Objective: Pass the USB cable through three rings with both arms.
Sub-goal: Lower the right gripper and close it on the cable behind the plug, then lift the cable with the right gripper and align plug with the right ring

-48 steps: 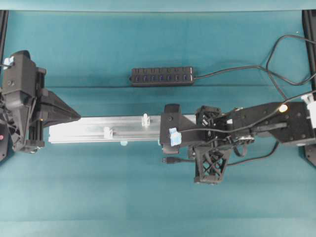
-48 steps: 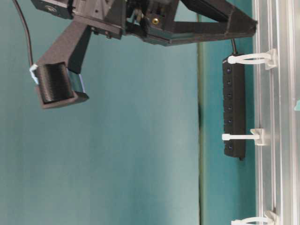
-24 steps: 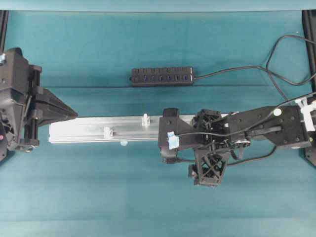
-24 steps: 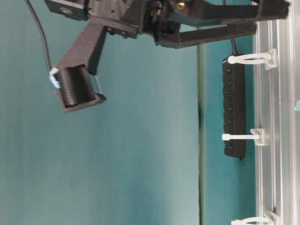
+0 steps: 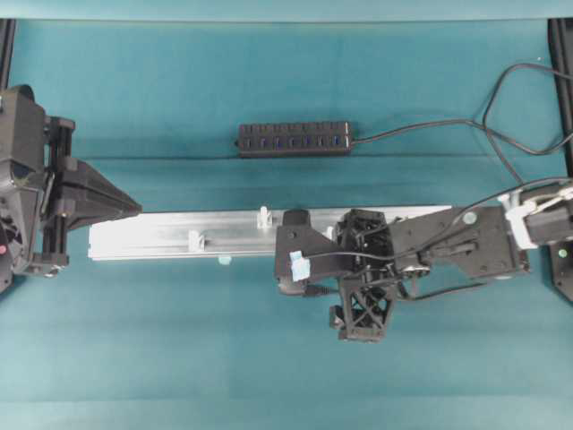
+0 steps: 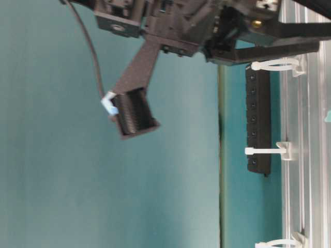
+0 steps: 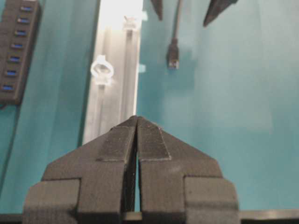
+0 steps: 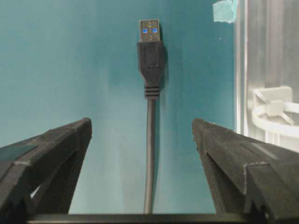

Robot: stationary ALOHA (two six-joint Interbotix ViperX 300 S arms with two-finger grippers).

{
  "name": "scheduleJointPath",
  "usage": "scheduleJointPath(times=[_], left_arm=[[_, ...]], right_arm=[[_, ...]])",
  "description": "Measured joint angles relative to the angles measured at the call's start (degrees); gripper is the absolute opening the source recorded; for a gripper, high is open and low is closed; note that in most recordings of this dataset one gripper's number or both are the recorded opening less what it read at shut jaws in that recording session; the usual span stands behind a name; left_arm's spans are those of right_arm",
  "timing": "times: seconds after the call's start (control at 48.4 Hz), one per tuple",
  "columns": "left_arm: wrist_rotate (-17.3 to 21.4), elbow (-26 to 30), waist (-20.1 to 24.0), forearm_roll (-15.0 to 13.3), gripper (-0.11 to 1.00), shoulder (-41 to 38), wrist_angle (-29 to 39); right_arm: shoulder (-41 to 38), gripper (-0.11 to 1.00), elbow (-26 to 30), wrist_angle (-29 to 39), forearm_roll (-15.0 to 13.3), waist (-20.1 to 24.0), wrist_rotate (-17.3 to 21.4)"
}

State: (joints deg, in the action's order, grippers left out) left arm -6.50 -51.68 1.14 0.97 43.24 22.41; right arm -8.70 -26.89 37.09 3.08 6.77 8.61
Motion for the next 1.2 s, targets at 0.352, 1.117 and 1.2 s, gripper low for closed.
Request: scheduleJointPath(times=[0.352, 1.117, 1.2], left_arm=[[0.0, -0.2, -0.1, 0.0, 0.03, 0.0, 0.0], [-0.2, -0.8, -1.1, 0.0, 0.03, -0.2, 0.0], [-0.2, -0.9, -1.1, 0.0, 0.03, -0.1, 0.0]], right_arm=[[-1.8, 0.58, -1.6, -3.2, -0.1, 0.3, 0.0], [-3.1, 0.58, -3.4, -5.8, -1.4, -0.1, 0.0], [-3.3, 0.58, -3.3, -5.8, -1.4, -0.1, 0.0]])
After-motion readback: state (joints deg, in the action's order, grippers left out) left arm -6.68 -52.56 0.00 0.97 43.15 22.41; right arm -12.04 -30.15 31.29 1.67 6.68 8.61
